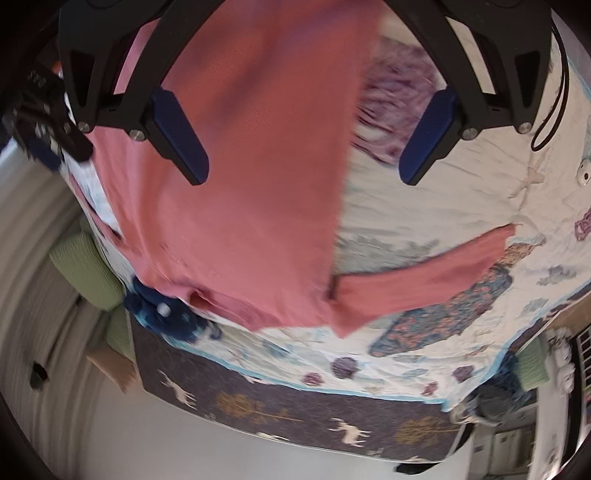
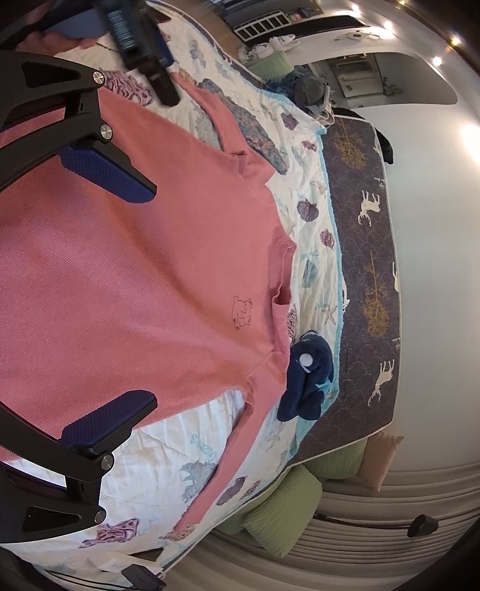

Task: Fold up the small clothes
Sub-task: 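Move the left tool to the sweater sleeve and grasp its cuff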

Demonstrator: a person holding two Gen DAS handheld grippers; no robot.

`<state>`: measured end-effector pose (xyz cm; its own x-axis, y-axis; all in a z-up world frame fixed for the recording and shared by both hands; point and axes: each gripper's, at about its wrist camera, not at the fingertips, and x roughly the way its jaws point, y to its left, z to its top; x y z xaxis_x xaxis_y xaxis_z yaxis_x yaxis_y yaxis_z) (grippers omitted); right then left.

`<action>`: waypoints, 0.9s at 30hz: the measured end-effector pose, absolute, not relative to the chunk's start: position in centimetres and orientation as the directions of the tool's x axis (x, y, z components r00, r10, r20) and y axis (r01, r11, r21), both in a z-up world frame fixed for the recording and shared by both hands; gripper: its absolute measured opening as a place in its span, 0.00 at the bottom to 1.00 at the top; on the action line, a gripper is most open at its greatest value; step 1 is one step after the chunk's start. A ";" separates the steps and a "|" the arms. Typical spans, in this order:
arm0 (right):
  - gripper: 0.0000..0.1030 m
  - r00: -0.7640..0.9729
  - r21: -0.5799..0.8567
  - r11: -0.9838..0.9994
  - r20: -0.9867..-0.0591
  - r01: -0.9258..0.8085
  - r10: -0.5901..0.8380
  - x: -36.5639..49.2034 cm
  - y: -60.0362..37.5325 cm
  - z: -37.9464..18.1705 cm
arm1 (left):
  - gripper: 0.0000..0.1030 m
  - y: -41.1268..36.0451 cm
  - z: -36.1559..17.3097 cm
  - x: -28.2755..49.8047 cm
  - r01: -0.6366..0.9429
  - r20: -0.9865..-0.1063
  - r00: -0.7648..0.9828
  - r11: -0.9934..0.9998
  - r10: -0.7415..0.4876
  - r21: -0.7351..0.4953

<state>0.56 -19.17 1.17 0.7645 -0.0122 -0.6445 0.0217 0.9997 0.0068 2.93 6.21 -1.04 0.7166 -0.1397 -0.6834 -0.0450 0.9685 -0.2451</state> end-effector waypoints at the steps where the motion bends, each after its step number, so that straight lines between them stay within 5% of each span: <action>1: 1.00 0.762 0.005 1.000 -0.647 0.023 -0.014 0.7 -19.2 1.0 | 1.00 7.3 -1.2 3.4 -0.069 -0.690 0.712 0.965 -0.130 -0.253; 12: 1.00 0.714 0.034 0.997 -0.700 0.064 -0.022 2.9 -19.7 -0.8 | 0.98 24.9 -8.0 7.6 -0.527 -0.737 0.652 0.593 -0.179 -0.610; 18: 1.00 0.686 0.015 0.998 -0.727 0.064 -0.033 4.5 -19.2 -1.8 | 0.84 29.1 -12.9 10.5 -0.599 -0.681 0.686 0.333 -0.255 -0.728; 23: 1.00 0.672 -0.018 0.998 -0.738 0.058 -0.052 5.4 -18.6 -2.5 | 0.83 30.7 -14.9 12.4 -0.604 -0.644 0.724 0.224 -0.249 -0.765; 26: 1.00 0.663 -0.037 0.998 -0.746 0.047 -0.059 5.8 -18.3 -2.9 | 0.69 32.0 -15.7 13.1 -0.581 -0.598 0.766 0.147 -0.234 -0.801; 27: 1.00 0.661 -0.039 0.998 -0.748 0.042 -0.057 5.9 -18.2 -3.0 | 0.47 32.5 -16.2 13.4 -0.578 -0.591 0.769 0.129 -0.244 -0.806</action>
